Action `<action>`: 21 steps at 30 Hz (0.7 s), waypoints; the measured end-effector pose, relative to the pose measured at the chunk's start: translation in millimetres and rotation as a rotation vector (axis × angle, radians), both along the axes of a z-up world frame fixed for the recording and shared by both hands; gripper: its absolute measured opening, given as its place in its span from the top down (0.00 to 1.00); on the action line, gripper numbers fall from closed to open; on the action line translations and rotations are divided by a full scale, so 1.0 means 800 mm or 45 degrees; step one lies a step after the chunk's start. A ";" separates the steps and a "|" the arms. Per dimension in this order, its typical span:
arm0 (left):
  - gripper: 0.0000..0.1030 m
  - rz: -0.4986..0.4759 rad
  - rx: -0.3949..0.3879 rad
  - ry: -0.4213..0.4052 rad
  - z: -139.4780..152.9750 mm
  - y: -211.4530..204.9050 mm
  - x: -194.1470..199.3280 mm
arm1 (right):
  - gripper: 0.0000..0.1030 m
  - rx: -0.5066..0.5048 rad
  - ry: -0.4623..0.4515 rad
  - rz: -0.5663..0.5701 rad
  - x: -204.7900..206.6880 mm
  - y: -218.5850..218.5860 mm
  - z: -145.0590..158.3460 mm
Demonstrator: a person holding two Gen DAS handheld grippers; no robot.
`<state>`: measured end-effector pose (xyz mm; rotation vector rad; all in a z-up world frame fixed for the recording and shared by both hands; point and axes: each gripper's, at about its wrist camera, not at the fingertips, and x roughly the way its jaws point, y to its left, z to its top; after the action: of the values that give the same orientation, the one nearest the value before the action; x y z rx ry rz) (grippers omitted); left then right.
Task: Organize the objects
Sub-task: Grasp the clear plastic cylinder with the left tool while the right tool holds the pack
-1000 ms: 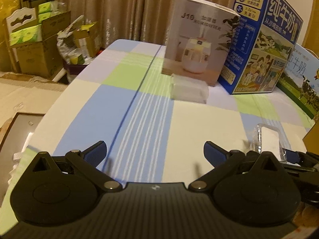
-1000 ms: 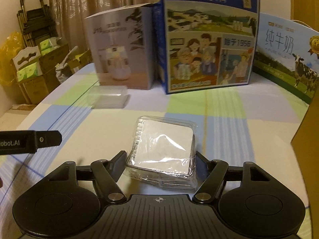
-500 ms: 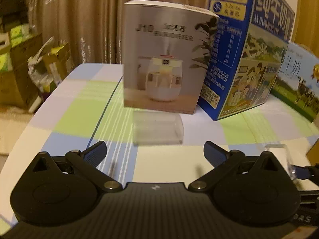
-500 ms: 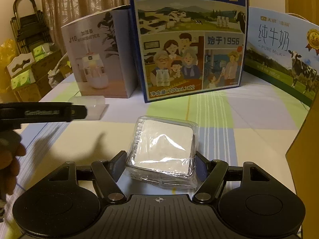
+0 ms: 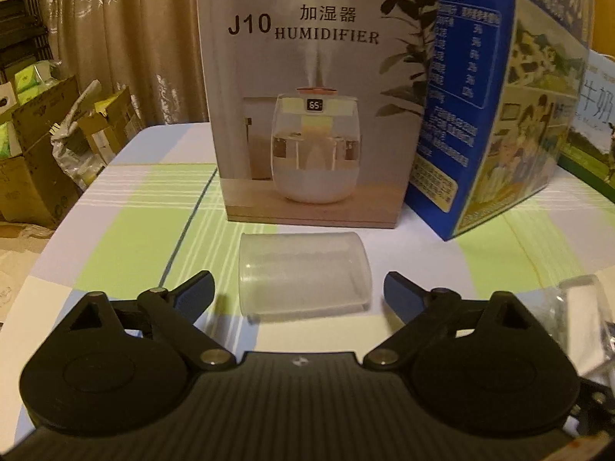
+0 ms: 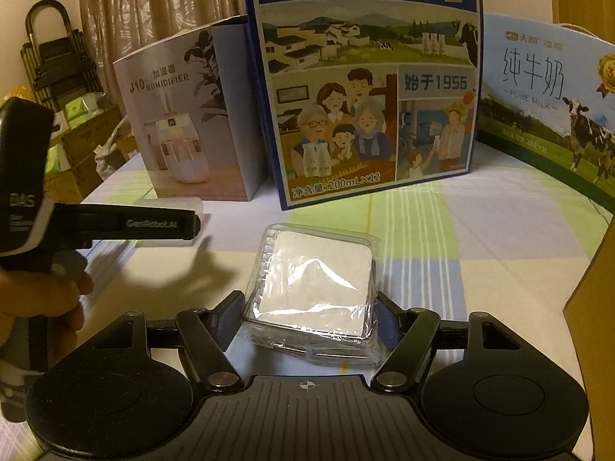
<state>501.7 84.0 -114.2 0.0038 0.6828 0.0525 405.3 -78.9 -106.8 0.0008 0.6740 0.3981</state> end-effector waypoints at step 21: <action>0.35 -0.040 -0.109 0.113 0.039 -0.008 -0.166 | 0.35 -0.015 0.020 0.055 -0.126 -0.036 0.061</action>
<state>369.1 78.0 -83.2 -0.0659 0.7732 -0.0069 304.7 -107.8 -58.2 -0.0216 0.6924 0.4359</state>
